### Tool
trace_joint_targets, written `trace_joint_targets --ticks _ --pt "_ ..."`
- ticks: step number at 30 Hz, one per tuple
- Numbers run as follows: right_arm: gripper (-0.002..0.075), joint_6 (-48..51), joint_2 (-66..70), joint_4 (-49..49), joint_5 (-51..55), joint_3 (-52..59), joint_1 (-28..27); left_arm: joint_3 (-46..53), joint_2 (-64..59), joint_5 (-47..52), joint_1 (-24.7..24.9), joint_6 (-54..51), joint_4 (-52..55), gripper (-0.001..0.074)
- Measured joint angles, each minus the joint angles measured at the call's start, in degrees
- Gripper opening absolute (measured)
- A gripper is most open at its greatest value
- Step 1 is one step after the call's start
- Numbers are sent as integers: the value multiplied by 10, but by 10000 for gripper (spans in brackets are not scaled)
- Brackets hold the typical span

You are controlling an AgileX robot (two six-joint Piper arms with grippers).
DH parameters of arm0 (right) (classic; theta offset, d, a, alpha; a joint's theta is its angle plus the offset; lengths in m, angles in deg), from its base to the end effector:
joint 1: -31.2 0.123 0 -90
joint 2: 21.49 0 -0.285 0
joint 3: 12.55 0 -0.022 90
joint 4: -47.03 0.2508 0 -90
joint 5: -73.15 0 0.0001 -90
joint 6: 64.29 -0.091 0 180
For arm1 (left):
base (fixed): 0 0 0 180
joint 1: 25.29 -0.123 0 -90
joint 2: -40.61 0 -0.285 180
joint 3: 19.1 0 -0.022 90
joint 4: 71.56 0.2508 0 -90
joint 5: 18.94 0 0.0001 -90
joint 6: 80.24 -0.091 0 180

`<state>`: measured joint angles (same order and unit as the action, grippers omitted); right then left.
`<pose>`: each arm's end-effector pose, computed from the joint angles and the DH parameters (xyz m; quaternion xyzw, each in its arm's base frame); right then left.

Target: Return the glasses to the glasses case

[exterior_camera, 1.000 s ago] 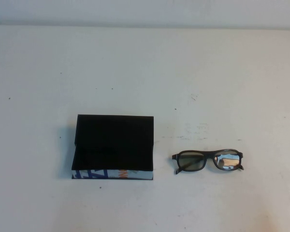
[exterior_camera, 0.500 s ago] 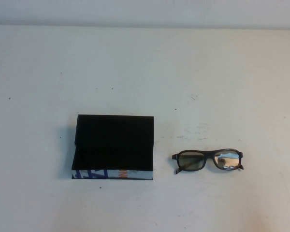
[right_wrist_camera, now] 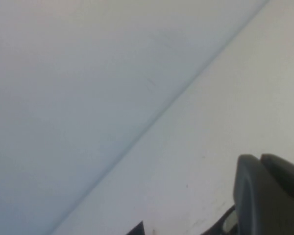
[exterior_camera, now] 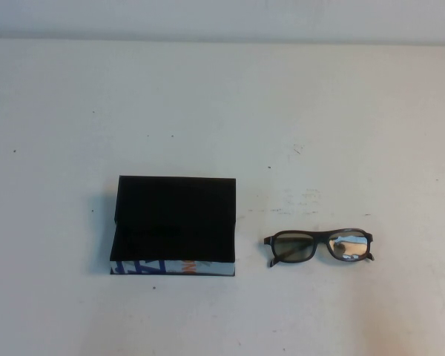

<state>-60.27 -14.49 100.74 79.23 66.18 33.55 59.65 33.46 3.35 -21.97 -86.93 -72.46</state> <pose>0.0559 0.0101 0.1993 0.2533 0.6558 0.3378 0.6258 0.0521 -0.0036 0.1699 0.0665 0.8072 0.0106 0.5864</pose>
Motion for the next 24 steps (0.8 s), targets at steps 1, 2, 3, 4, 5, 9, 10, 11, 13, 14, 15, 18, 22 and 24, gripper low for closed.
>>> trace_joint_targets --ticks 1,2,3,4,5,9,10,11,13,14,15,18,22,24 --pt "-11 0 1 7 16 -2 0 0 0 0 0 0 0 -4" --pt "-11 0 11 7 35 -13 0 0 0 0 0 0 0 -4" --pt "-11 0 24 5 55 -25 0 0 0 0 0 0 0 -4" --pt "-11 0 45 -5 81 -45 0 0 0 0 0 0 0 -4" --pt "-11 5 71 -21 112 -69 0 0 0 0 0 0 0 -4" --pt "-11 26 196 -105 250 -170 0 0 0 0 0 0 0 -4" --pt "-11 35 231 -127 286 -197 0 0 0 0 0 0 0 -4" --pt "-11 46 265 -147 319 -224 0 0 0 0 0 0 0 -4" --pt "-11 72 325 -176 368 -269 0 0 0 0 0 0 0 -4" --pt "-11 85 356 -187 389 -288 0 0 0 0 0 0 0 -4" --pt "-11 98 385 -194 405 -302 0 0 0 0 0 0 0 -4" --pt "-11 148 459 -205 454 -343 0 0 0 0 0 0 0 -4" --pt "-11 202 536 -209 487 -381 2 0 0 0 0 0 0 -4" --pt "-11 221 562 -209 490 -389 8 0 0 0 0 0 0 -4"
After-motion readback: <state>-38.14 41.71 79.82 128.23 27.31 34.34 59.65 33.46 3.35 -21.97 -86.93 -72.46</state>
